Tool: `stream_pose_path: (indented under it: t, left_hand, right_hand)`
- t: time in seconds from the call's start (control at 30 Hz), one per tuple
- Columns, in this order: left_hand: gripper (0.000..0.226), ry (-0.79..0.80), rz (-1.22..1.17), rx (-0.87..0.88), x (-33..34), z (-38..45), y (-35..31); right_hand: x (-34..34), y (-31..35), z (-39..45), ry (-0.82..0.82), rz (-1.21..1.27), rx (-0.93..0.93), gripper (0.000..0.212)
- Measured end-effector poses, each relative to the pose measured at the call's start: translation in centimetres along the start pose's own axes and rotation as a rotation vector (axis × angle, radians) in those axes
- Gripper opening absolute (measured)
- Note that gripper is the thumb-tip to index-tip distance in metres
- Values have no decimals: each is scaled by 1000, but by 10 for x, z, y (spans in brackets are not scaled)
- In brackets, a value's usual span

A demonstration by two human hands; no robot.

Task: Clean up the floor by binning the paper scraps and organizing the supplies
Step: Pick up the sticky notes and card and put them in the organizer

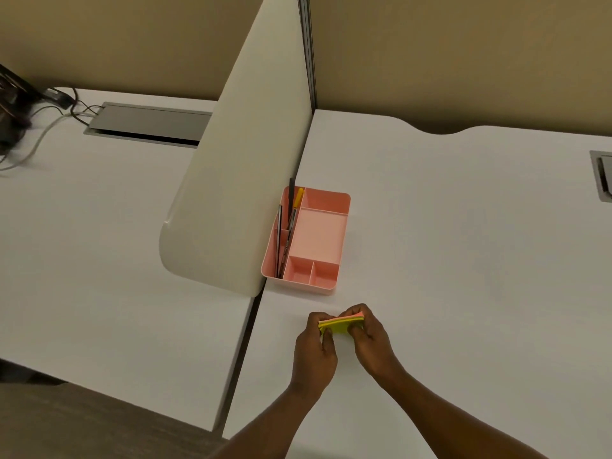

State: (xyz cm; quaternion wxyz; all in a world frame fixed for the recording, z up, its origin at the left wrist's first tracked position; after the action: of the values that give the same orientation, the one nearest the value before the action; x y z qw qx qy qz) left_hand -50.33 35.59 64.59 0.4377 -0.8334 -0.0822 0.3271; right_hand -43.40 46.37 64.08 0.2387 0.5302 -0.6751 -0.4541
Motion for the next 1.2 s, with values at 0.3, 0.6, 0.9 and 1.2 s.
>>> stream_pose_path:
  t: [0.3, 0.6, 0.9, 1.2]
  left_hand:
    - [23, 144, 50, 98, -44, 1, -32]
    - [28, 120, 119, 170, -86, 39, -74]
    - [133, -128, 433, -144, -100, 66, -31]
    - [149, -94, 416, -219, -94, 80, -13]
  right_hand:
    - [-30, 96, -26, -103, -577, -251, 45]
    - [-27, 181, -1, 137, -1133, -395, 22]
    - [-102, 227, 72, -328, -844, -395, 24]
    - [-102, 224, 123, -288, -833, -420, 26]
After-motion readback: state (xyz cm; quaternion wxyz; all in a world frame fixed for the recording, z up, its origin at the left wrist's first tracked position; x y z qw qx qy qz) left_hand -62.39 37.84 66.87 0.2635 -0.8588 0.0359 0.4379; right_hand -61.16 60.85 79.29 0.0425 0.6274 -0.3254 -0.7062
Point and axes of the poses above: each hand's wrist, its own z-axis towards the middle knuckle, its own x-axis out of the palm, y = z × x, the point moved 7 cm from there along z, towards the middle knuckle, and after that the axes turned 13 degrees about y, right-handed, at the moved point
